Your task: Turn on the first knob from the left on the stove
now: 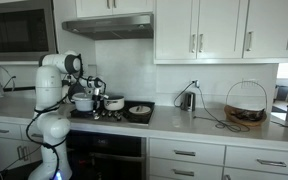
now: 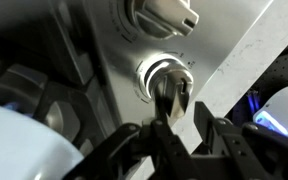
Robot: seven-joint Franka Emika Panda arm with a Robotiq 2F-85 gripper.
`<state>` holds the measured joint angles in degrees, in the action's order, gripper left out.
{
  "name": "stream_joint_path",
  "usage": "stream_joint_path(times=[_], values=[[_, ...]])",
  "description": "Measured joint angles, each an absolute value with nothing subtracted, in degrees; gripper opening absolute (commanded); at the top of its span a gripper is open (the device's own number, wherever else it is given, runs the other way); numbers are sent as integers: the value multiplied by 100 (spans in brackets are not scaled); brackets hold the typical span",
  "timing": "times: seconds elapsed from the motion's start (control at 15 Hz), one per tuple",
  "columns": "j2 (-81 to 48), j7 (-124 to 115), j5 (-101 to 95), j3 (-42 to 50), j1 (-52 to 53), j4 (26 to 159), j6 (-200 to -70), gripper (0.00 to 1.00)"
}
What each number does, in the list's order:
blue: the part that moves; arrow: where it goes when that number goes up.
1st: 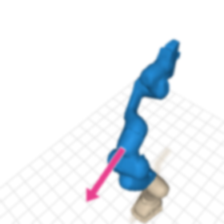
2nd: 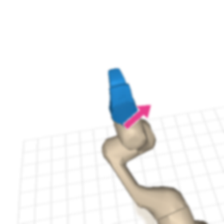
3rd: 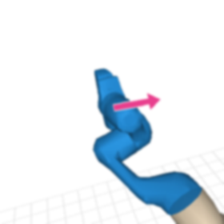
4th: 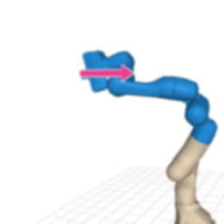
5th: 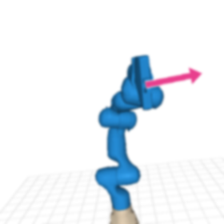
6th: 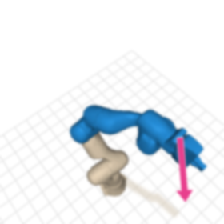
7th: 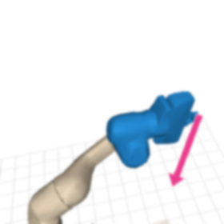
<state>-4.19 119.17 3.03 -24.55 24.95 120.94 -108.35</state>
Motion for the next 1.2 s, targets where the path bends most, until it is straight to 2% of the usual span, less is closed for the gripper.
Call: stream_joint_path(times=[0.27, 0.33, 1.2], values=[[-385, 11907, 296, -2481, 2503, 12061, -10488, 97], [-380, 11906, 293, -2489, 2509, 12051, -10387, 100], [73, 11409, 202, -2491, 2522, 11944, -10200, 100]])
